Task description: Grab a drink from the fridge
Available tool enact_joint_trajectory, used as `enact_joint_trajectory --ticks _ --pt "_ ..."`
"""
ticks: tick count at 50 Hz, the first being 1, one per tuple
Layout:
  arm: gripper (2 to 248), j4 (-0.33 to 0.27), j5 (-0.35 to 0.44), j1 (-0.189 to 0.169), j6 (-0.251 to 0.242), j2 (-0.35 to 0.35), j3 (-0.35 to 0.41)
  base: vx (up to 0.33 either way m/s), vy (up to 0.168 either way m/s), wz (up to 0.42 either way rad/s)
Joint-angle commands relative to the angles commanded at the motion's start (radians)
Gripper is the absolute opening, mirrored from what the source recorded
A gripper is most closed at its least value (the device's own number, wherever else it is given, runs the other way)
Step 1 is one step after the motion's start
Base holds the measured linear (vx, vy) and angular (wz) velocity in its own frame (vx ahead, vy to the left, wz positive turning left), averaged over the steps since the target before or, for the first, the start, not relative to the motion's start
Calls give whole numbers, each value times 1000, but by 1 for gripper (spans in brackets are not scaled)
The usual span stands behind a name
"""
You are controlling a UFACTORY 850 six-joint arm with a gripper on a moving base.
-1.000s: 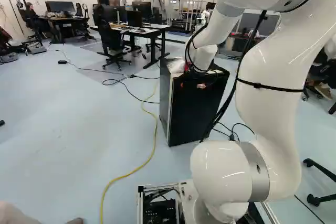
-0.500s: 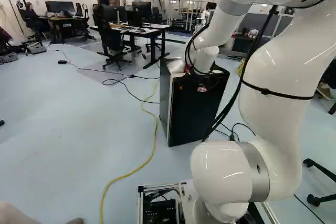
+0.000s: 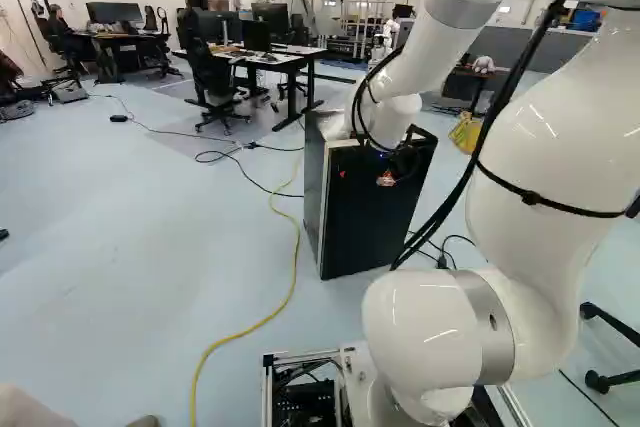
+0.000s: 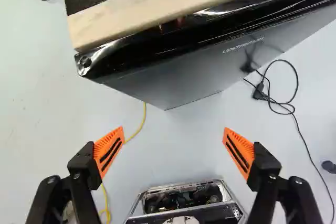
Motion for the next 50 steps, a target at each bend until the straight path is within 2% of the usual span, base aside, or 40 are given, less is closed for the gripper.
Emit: enact_joint_trajectory --ticks 39,50 --pt "247 0 389 41 0 217 213 0 0 0" --pt "247 0 504 44 0 239 232 0 0 0"
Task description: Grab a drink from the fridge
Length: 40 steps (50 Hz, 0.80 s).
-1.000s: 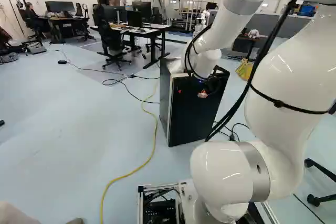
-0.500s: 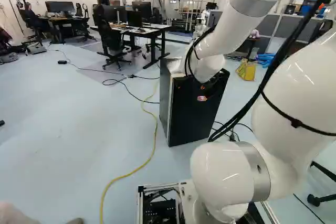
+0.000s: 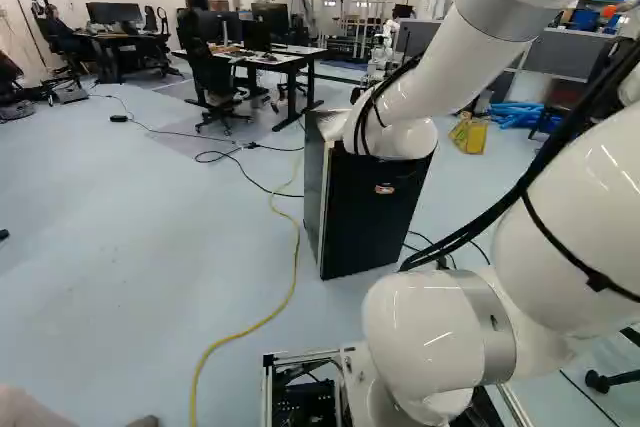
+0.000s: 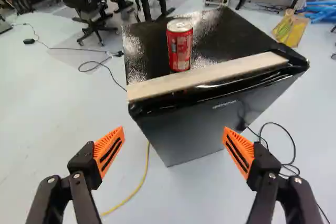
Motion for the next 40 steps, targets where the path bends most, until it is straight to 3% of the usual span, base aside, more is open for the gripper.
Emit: enact_joint_trajectory --ticks 16,40 --pt "247 0 168 0 0 0 2 0 0 0" --pt "247 0 418 0 0 -52 5 0 0 0"
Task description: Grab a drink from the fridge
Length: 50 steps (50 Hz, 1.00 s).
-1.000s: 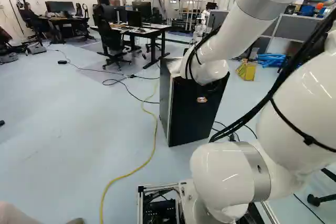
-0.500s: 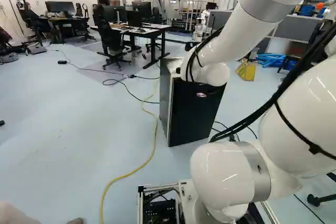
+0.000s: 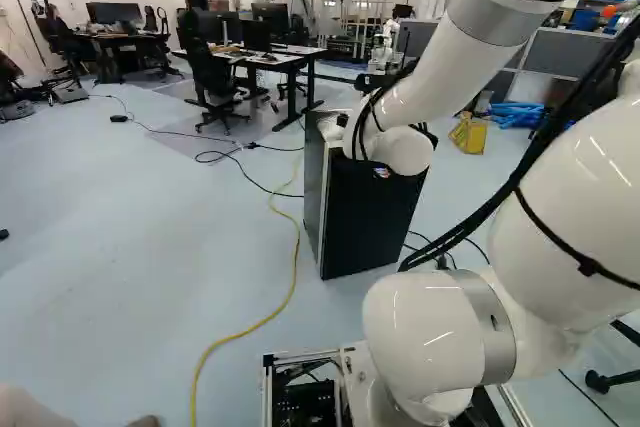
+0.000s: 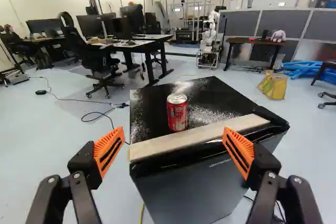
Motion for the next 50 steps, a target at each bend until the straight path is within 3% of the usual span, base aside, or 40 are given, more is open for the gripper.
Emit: enact_joint_trajectory --ticks 11,50 --pt "247 0 57 0 0 -25 3 0 0 0" --pt "247 0 62 1 0 -143 -14 0 0 0"
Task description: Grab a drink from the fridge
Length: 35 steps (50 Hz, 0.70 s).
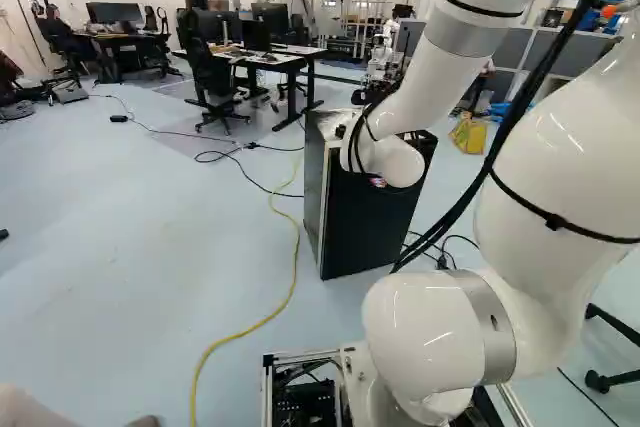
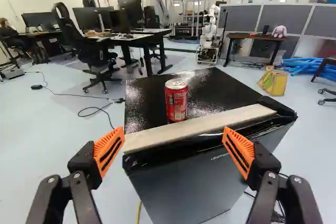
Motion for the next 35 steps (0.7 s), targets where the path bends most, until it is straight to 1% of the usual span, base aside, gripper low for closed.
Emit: enact_joint_trajectory --ticks 11,25,35 --pt "247 0 0 1 0 -55 -28 0 0 0" --pt "247 0 0 3 0 -138 -81 0 0 0" --pt "247 0 0 2 0 -173 -114 0 0 0"
